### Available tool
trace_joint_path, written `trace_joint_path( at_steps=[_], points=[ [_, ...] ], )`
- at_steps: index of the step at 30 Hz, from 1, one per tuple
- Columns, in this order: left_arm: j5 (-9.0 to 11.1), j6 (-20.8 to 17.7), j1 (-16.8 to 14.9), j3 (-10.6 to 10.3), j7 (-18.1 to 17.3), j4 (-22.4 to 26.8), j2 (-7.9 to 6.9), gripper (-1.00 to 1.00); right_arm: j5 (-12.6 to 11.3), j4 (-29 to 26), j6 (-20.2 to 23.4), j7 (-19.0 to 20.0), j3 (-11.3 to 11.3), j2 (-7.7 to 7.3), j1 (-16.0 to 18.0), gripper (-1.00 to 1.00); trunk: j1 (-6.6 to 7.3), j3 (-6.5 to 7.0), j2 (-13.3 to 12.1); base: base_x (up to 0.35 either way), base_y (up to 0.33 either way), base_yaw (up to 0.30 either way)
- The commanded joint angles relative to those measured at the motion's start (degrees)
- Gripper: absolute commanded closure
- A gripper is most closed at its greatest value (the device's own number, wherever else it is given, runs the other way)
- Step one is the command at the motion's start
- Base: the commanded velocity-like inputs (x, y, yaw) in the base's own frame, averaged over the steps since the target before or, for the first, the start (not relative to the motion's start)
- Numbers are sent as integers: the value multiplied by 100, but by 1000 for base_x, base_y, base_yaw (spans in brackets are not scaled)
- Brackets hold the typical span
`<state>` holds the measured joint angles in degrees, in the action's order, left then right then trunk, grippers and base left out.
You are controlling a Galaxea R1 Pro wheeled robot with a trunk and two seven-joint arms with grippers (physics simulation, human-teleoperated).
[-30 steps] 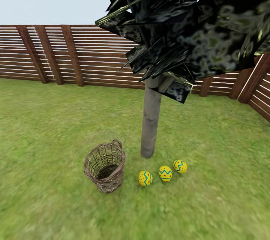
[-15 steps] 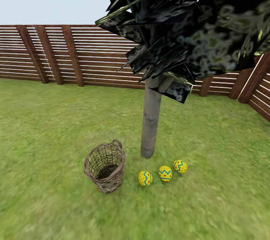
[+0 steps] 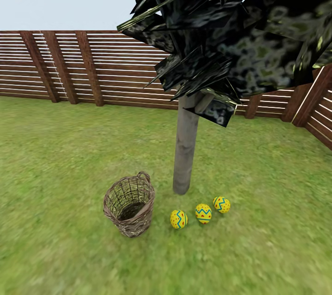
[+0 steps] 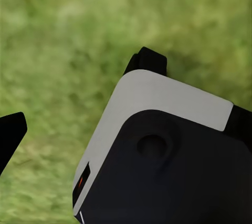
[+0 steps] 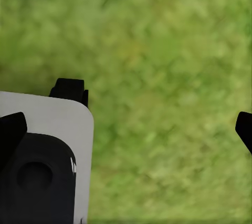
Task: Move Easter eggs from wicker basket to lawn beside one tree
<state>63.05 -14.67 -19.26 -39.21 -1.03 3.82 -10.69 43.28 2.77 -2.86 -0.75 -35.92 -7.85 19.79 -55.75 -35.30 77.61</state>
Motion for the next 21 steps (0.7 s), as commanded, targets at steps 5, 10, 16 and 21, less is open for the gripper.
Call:
trace_joint_path(
  at_steps=[5,10,16,21],
  points=[
    [32,-18,-3,-34,-11,4,-3,-100,31,22,-30,-9,-41,-6,7,-100,0,-5,3,0,0,0],
    [32,-18,-3,-34,-11,4,-3,-100,31,22,-30,-8,-40,-6,7,-100,0,-5,3,0,0,0],
    [32,-18,-4,-34,-11,5,-3,-100,31,22,-30,-8,-42,-6,7,-100,0,-5,3,0,0,0],
    [32,-18,-5,-34,-11,3,-3,-100,31,22,-30,-9,-42,-6,7,-100,0,-5,3,0,0,0]
  ],
)
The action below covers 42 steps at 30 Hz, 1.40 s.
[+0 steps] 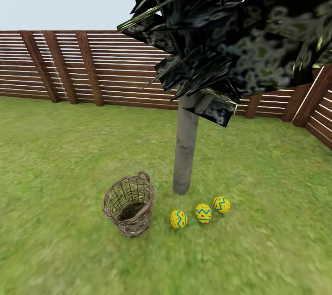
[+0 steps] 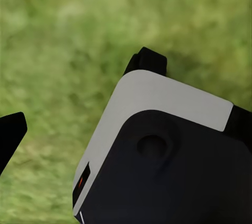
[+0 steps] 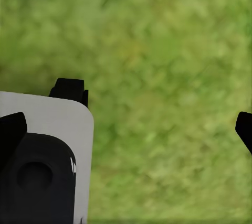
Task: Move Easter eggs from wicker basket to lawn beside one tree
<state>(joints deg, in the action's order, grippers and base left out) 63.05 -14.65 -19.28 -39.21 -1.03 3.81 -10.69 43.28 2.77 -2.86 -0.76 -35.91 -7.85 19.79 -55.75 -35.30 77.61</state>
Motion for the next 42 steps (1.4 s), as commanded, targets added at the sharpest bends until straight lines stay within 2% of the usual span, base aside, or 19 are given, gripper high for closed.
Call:
trace_joint_path(
  at_steps=[1,42],
  points=[
    [32,-20,-2,-34,-11,5,-3,-100,31,22,-30,-6,-42,-6,7,-100,0,-5,3,0,0,0],
    [32,-20,2,-34,-11,6,-3,-100,31,22,-30,-8,-40,-6,7,-100,0,-5,3,0,0,0]
  ],
)
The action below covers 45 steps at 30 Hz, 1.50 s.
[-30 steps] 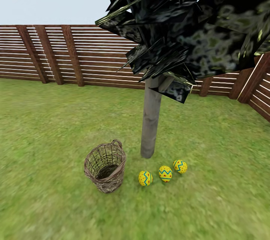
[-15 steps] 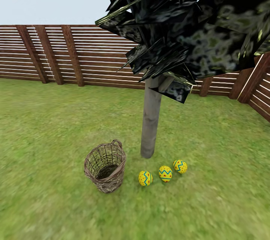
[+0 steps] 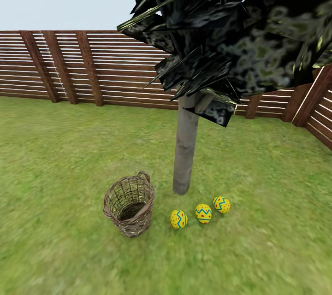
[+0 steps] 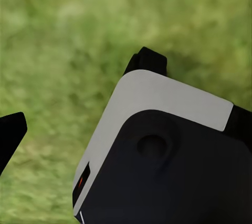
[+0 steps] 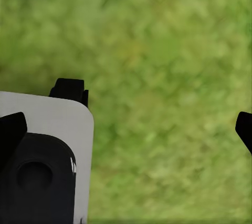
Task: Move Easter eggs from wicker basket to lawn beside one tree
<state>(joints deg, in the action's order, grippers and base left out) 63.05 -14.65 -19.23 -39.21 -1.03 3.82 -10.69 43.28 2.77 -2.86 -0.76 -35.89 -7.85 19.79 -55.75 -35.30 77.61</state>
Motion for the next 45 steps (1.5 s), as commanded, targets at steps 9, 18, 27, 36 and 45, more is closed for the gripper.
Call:
trace_joint_path(
  at_steps=[9,18,27,36,45],
  points=[
    [32,-20,-5,-34,-11,4,-3,-100,31,22,-30,-5,-43,-6,7,-100,0,-5,3,0,0,0],
    [32,-20,-5,-34,-11,4,-3,-100,31,22,-30,-7,-46,-6,7,-100,0,-5,3,0,0,0],
    [32,-20,-7,-34,-11,4,-3,-100,31,22,-30,-8,-45,-6,7,-100,0,-5,3,0,0,0],
    [32,-20,-5,-34,-11,4,-3,-100,31,22,-30,-9,-43,-6,7,-100,0,-5,3,0,0,0],
    [32,-22,-6,-34,-11,4,-3,-100,31,22,-30,-7,-44,-6,7,-100,0,-5,3,0,0,0]
  ],
)
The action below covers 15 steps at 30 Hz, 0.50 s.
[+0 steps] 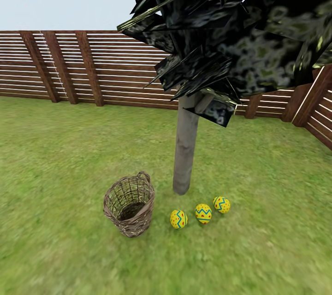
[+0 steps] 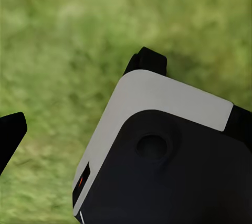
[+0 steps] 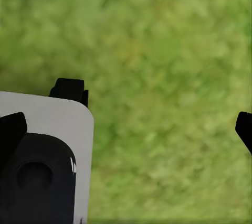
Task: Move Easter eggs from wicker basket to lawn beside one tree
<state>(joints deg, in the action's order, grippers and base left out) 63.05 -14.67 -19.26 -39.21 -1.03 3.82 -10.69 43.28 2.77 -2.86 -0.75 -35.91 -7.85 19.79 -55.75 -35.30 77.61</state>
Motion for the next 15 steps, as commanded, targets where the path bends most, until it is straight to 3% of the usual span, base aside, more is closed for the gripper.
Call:
trace_joint_path(
  at_steps=[1,15],
  points=[
    [32,-20,-2,-34,-11,4,-3,-100,31,22,-30,-9,-44,-6,7,-100,0,-5,3,0,0,0],
    [32,-18,-3,-34,-11,5,-3,-100,31,22,-30,-6,-45,-6,7,-100,0,-5,3,0,0,0]
  ],
)
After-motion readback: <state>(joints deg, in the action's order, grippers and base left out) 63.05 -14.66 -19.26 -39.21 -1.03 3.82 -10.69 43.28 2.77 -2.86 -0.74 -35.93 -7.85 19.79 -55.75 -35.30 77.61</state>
